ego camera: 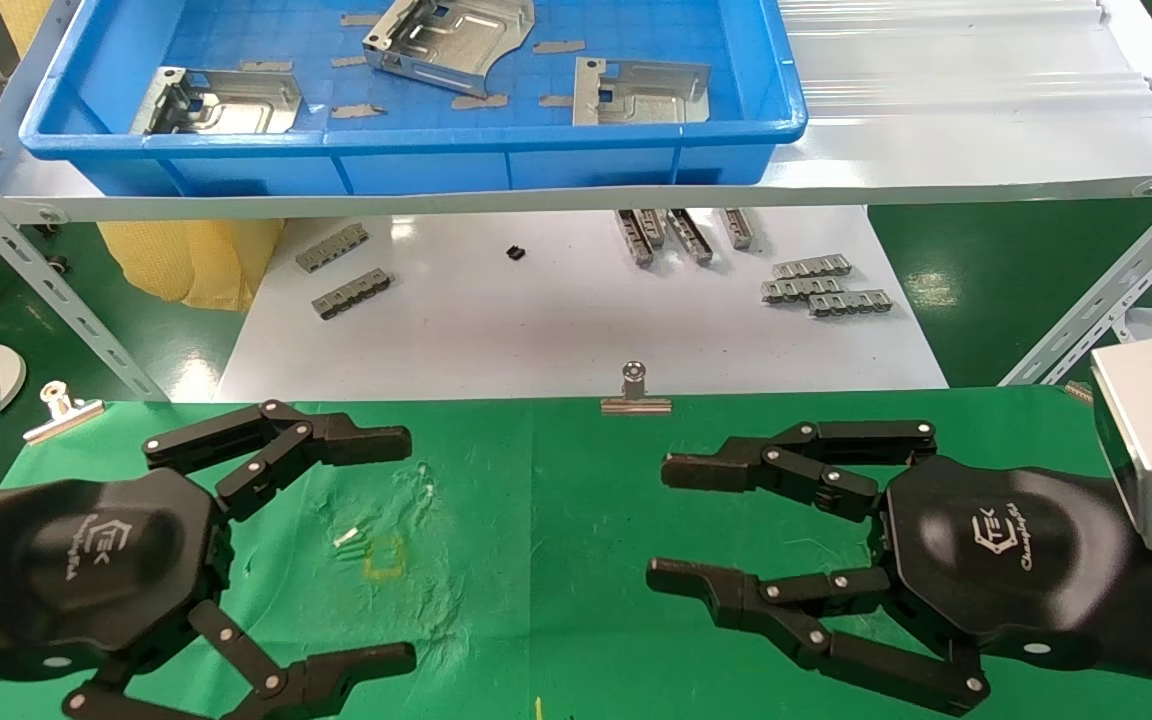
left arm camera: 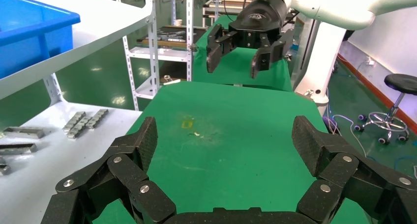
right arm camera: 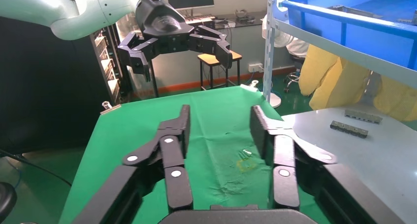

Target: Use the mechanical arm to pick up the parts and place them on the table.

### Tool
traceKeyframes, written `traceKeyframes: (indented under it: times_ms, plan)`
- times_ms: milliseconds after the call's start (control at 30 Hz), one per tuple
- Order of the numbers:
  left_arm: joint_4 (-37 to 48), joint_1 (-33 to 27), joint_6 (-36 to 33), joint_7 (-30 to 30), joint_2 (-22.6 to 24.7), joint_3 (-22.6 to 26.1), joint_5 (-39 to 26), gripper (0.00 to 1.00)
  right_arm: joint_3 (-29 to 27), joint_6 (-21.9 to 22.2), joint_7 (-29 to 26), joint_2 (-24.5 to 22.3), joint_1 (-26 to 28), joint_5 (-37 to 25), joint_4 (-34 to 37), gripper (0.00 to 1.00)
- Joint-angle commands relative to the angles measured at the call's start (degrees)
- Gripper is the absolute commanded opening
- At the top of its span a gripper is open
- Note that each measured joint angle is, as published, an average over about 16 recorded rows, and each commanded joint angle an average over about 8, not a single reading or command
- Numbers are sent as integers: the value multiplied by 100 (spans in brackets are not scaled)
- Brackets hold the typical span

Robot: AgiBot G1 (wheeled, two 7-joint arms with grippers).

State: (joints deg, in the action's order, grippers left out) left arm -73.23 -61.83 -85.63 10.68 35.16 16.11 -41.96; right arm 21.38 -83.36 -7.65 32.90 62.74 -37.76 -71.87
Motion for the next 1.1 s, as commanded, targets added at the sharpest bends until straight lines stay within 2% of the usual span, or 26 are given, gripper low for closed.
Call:
traceKeyframes:
  times_ms: [33,500,633,833,967,1100]
  plan:
    - [0,0,0,0,0,0,0,100,0,0,0,0,0,0,0,0]
    - [-5,-10,5,1,3,-7,9,100,0,0,0,0,0,0,0,0]
    - [34,-247,68,47,45,-11,-51,100,0,0,0,0,0,0,0,0]
    - [649,-1434,221,218,397,207,-658,100,0,0,0,0,0,0,0,0]
    - [1732,-2498,365,152,911,501,-1338,100,0,0,0,0,0,0,1,0]
    - [3169,-3496,953,-114,1583,753,-2044,100,1,0,0,0,0,0,1,0]
